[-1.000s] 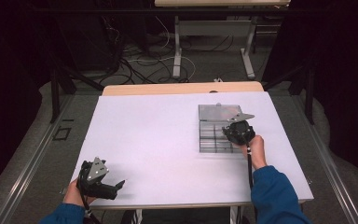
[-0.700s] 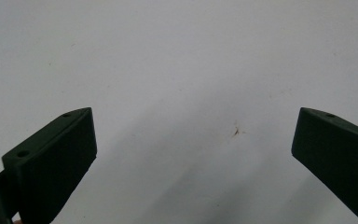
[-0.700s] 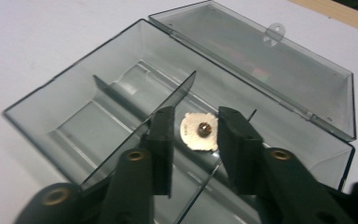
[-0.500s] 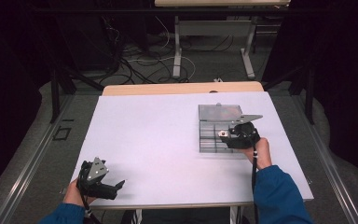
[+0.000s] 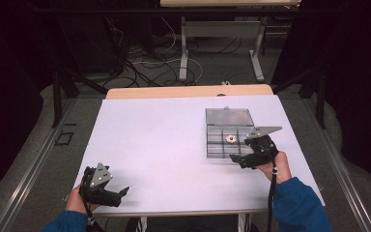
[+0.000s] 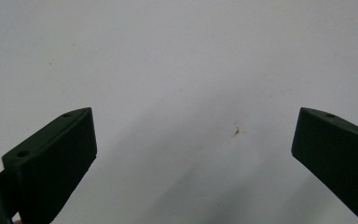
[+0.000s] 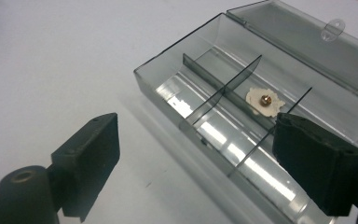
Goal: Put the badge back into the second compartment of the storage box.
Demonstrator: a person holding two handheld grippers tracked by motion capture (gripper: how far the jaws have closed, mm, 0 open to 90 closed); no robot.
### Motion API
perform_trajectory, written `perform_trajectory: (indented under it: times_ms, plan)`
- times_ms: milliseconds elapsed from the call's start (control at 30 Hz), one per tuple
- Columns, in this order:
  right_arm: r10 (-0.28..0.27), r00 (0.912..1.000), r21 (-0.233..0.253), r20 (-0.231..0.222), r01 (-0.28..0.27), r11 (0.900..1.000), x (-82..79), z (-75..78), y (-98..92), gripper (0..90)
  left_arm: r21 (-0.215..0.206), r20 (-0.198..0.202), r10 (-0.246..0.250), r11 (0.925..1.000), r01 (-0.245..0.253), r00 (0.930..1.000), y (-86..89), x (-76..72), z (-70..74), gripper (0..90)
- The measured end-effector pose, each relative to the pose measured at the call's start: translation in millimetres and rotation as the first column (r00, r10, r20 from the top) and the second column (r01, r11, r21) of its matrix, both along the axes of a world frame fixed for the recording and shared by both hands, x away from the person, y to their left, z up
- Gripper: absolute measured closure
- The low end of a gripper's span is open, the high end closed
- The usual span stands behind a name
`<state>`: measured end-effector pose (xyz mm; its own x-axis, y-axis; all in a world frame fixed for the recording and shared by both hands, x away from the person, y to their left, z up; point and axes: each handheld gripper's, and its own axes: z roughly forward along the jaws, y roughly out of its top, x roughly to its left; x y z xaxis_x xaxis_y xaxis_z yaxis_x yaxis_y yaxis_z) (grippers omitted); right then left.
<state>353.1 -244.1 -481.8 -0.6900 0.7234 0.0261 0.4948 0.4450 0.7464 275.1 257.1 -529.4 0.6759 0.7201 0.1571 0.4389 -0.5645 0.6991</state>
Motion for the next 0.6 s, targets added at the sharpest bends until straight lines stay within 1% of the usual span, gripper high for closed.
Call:
perform_trajectory:
  times_ms: [33,100,200,233,267,333,367,400,467,500,533,600]
  plan:
    - [0.011,0.9999,0.0,0.0,-0.011,1.0,-2.5,-0.1,-1.5,12.9,0.0,0.0,0.0,1.0,0.0,1.0,-0.1,0.0,0.0,0.2]
    - [0.009,1.0,0.008,0.001,-0.009,1.0,-8.2,-0.8,-3.3,10.7,0.001,0.0,0.0,1.0,0.0,1.0,-0.2,0.0,0.1,0.2]
    - [0.007,1.0,0.009,0.001,-0.007,1.0,-15.4,-1.0,-6.8,7.5,0.002,-0.001,-0.003,1.0,0.003,1.0,-0.3,0.0,0.2,0.2]
    - [0.014,0.9998,0.011,-0.017,-0.014,1.0,-18.0,-1.0,-7.4,6.5,0.001,0.0,-0.002,1.0,0.002,1.0,-0.3,0.0,0.1,0.2]
    - [0.017,0.9998,0.012,-0.005,-0.017,1.0,-20.6,-1.9,-7.5,6.4,0.001,-0.001,-0.003,1.0,0.003,1.0,-0.2,0.0,0.2,0.2]
    - [0.023,0.9997,0.003,-0.003,-0.023,1.0,-26.0,-2.5,-9.0,5.5,0.001,0.0,-0.002,1.0,0.002,1.0,-0.3,0.1,0.1,0.2]
    - [0.029,0.9994,0.003,-0.019,-0.029,1.0,-28.9,-2.4,-10.2,5.2,0.001,0.0,-0.003,1.0,0.003,1.0,-0.3,0.0,0.1,0.2]
    - [0.023,0.9997,0.009,-0.008,-0.022,1.0,-31.0,-4.1,-11.0,5.0,0.001,0.0,-0.002,1.0,0.002,1.0,-0.3,0.1,0.1,0.2]
    - [0.017,0.9997,0.014,-0.019,-0.017,1.0,-35.6,-5.8,-13.5,4.7,0.003,-0.004,-0.003,1.0,0.003,1.0,-0.1,0.2,0.4,0.2]
    - [0.026,0.9993,0.009,-0.028,-0.026,1.0,-37.4,-7.2,-14.8,4.5,0.003,-0.004,-0.002,1.0,0.002,1.0,-0.1,0.2,0.3,0.2]
    - [0.026,0.9994,0.016,-0.021,-0.026,1.0,-38.9,-10.3,-14.9,4.4,0.003,-0.003,-0.001,1.0,0.001,1.0,-0.3,0.2,0.3,0.2]
    - [0.023,0.9992,0.018,-0.034,-0.023,1.0,-43.1,-13.2,-15.9,4.4,0.001,-0.002,0.0,1.0,0.0,1.0,-0.7,-0.1,0.3,0.2]
